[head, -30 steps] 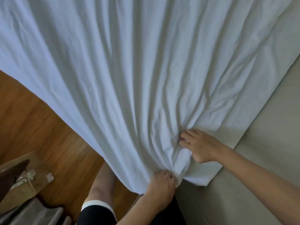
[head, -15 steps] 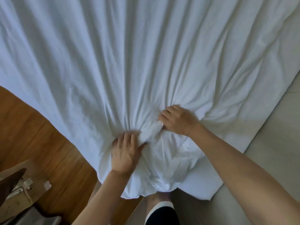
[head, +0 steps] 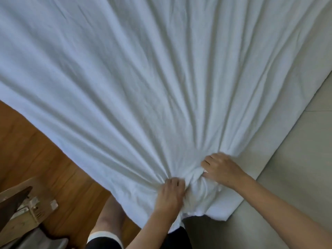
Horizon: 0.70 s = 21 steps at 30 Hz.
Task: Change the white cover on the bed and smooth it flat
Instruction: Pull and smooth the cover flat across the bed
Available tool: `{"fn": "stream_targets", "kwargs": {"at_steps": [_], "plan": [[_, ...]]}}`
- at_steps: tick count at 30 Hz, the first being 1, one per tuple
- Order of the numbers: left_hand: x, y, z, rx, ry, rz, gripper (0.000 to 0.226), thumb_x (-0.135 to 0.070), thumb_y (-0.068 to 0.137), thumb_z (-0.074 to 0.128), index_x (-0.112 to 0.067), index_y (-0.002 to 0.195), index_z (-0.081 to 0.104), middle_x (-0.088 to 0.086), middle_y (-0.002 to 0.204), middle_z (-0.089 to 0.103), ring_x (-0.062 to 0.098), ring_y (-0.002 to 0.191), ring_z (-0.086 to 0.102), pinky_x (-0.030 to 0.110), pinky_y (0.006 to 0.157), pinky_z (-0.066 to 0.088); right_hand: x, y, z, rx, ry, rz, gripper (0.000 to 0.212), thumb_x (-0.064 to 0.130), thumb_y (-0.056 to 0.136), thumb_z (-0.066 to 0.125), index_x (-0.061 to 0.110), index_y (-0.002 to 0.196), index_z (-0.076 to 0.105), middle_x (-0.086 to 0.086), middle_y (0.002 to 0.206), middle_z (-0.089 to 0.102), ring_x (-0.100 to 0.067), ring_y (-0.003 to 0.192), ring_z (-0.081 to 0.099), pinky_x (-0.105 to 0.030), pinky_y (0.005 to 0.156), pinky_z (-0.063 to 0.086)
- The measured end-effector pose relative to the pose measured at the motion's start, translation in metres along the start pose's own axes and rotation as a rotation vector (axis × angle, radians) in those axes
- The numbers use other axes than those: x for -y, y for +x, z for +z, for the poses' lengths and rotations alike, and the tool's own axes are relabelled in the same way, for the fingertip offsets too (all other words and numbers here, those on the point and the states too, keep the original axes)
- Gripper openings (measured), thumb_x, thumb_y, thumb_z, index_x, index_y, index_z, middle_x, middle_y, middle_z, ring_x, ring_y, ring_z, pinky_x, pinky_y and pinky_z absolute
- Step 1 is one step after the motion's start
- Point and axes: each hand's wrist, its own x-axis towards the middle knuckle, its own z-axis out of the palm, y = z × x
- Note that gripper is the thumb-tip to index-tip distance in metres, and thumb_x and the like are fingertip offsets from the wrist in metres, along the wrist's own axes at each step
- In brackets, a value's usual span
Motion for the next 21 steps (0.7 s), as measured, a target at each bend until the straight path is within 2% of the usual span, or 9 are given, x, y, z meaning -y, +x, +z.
{"fn": "stream_targets", "kwargs": {"at_steps": [1, 3, 5, 7, 8, 10, 14, 18, 21], "plan": [[0.008, 0.007, -0.002, 0.102, 0.016, -0.014, 0.034, -0.032, 0.052, 0.09, -0.019, 0.069, 0.063, -0.001, 0.064, 0.056, 0.017, 0.052, 0.057, 0.025, 0.042, 0.043, 0.004, 0.007, 0.006, 0.07, 0.037, 0.062, 0.029, 0.044, 0.071, 0.07, 0.016, 0.071, 0.063, 0.0, 0.068, 0.056, -0.021, 0.061, 0.058, -0.033, 0.058, 0.046], [0.016, 0.014, -0.014, 0.205, -0.029, -0.071, 0.044, -0.04, 0.044, 0.09, -0.018, 0.072, 0.064, -0.001, 0.066, 0.058, 0.015, 0.055, 0.059, 0.023, 0.043, 0.044, 0.01, 0.018, 0.001, 0.198, 0.143, 0.165, 0.033, 0.047, 0.073, 0.055, 0.017, 0.084, 0.066, 0.003, 0.08, 0.059, -0.02, 0.074, 0.059, -0.032, 0.071, 0.048], [0.017, 0.007, -0.027, 0.24, -0.073, -0.024, 0.049, -0.051, 0.058, 0.08, -0.016, 0.089, 0.065, 0.001, 0.083, 0.063, 0.018, 0.071, 0.064, 0.027, 0.055, 0.05, 0.017, 0.017, -0.015, 0.291, 0.159, 0.207, 0.039, 0.044, 0.068, 0.048, 0.018, 0.091, 0.065, 0.004, 0.089, 0.059, -0.018, 0.083, 0.058, -0.032, 0.082, 0.049], [0.018, -0.002, -0.048, 0.283, -0.153, -0.041, 0.052, -0.055, 0.083, 0.048, -0.013, 0.112, 0.057, 0.005, 0.109, 0.06, 0.025, 0.097, 0.061, 0.034, 0.074, 0.049, 0.02, 0.018, -0.037, 0.42, 0.21, 0.278, 0.044, 0.039, 0.069, 0.04, 0.018, 0.101, 0.062, 0.003, 0.101, 0.057, -0.019, 0.098, 0.054, -0.033, 0.094, 0.045], [0.021, -0.005, -0.063, 0.292, -0.147, -0.049, 0.055, -0.055, 0.087, 0.033, -0.012, 0.117, 0.053, 0.006, 0.115, 0.057, 0.026, 0.104, 0.058, 0.035, 0.078, 0.047, 0.022, 0.024, -0.048, 0.491, 0.256, 0.327, 0.049, 0.037, 0.072, 0.033, 0.017, 0.108, 0.059, 0.002, 0.109, 0.055, -0.02, 0.107, 0.05, -0.034, 0.1, 0.04], [0.028, -0.009, -0.094, 0.287, -0.091, -0.047, 0.049, -0.049, 0.095, 0.03, -0.012, 0.122, 0.049, 0.006, 0.119, 0.053, 0.026, 0.108, 0.054, 0.035, 0.08, 0.043, 0.035, 0.038, -0.075, 0.538, 0.348, 0.441, 0.05, 0.033, 0.078, 0.03, 0.015, 0.118, 0.055, -0.001, 0.124, 0.049, -0.02, 0.119, 0.041, -0.031, 0.105, 0.032], [0.053, -0.016, -0.167, 0.295, -0.023, -0.123, 0.035, -0.037, 0.102, 0.037, -0.011, 0.124, 0.045, 0.007, 0.119, 0.051, 0.025, 0.108, 0.052, 0.035, 0.081, 0.043, 0.076, 0.072, -0.13, 0.437, 0.394, 0.57, 0.039, 0.026, 0.092, 0.042, 0.009, 0.125, 0.053, -0.008, 0.143, 0.04, -0.024, 0.131, 0.035, -0.032, 0.108, 0.027], [0.095, -0.017, -0.24, 0.253, -0.001, -0.167, 0.034, -0.035, 0.101, 0.039, -0.013, 0.126, 0.048, 0.004, 0.119, 0.054, 0.022, 0.109, 0.054, 0.033, 0.085, 0.045, 0.114, 0.126, -0.187, 0.317, 0.478, 0.665, 0.043, 0.025, 0.097, 0.043, 0.006, 0.135, 0.047, -0.009, 0.146, 0.038, -0.025, 0.135, 0.033, -0.033, 0.108, 0.029], [0.143, -0.021, -0.295, 0.227, -0.007, -0.172, 0.036, -0.033, 0.101, 0.041, -0.014, 0.13, 0.049, 0.003, 0.123, 0.055, 0.02, 0.114, 0.053, 0.032, 0.088, 0.045, 0.134, 0.173, -0.225, 0.262, 0.515, 0.724, 0.043, 0.025, 0.098, 0.043, 0.009, 0.138, 0.046, -0.007, 0.146, 0.038, -0.024, 0.135, 0.033, -0.034, 0.106, 0.031]]}}
